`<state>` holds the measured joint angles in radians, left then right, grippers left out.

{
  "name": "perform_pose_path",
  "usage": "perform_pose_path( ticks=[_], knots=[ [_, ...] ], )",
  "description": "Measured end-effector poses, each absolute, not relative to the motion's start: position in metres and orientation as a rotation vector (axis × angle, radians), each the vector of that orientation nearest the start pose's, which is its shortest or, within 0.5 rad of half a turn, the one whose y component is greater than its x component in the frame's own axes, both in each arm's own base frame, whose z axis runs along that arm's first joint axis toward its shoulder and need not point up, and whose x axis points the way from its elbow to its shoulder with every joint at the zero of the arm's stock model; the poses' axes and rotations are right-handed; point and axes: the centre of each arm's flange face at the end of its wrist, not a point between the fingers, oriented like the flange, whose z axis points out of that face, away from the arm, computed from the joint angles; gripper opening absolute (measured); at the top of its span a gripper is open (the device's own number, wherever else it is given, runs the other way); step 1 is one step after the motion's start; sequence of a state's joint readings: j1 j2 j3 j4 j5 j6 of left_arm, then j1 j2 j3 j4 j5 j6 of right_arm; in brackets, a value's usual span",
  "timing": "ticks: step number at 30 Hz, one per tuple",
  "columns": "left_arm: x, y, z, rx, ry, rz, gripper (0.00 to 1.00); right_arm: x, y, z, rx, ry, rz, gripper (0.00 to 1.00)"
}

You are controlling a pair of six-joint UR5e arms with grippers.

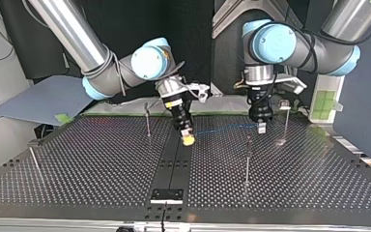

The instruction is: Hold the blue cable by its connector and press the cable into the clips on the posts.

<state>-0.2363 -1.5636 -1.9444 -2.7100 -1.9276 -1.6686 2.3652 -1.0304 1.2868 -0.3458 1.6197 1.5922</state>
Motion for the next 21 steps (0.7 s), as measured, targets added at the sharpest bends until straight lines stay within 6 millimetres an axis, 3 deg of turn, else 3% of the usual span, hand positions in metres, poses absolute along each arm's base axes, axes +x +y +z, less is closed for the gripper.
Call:
perform_pose_path(
  ticks=[9, 21],
  knots=[
    [0.438, -0.203, 0.352, -0.18, 1.511, 0.0, 0.0, 0.598, -0.41, 0.35, 1.626, -0.739, 1.829, 0.0],
    [0.451, -0.199, 0.366, -0.208, 1.483, -0.011, 0.0, 0.61, -0.416, 0.348, 1.638, -0.733, 1.833, 0.0]
  ],
)
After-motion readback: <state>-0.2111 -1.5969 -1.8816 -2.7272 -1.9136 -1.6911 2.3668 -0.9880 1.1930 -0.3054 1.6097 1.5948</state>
